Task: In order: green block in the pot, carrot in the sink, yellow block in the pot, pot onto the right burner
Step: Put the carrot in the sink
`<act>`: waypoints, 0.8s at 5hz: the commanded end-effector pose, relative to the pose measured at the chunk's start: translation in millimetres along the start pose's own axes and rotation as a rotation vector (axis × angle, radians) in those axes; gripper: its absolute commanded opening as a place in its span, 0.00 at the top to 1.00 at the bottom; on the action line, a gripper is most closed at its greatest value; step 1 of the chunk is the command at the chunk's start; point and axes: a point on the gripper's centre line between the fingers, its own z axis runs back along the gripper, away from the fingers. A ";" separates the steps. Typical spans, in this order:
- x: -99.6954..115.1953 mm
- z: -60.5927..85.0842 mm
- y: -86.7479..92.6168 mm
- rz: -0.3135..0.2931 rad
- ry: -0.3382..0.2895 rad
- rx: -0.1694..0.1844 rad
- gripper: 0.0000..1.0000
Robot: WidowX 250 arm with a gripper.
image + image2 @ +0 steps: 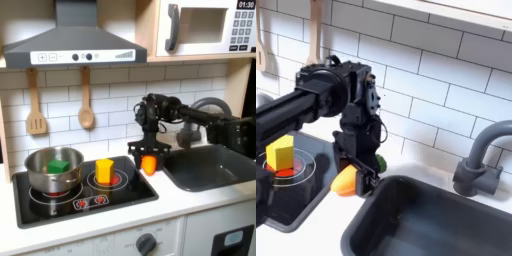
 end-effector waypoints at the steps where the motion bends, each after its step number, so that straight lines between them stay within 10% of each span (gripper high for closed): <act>1: -6.8 14.3 -7.6 0.003 -0.032 -0.031 1.00; 4: 16.4 18.2 -71.8 -0.096 -0.033 -0.038 1.00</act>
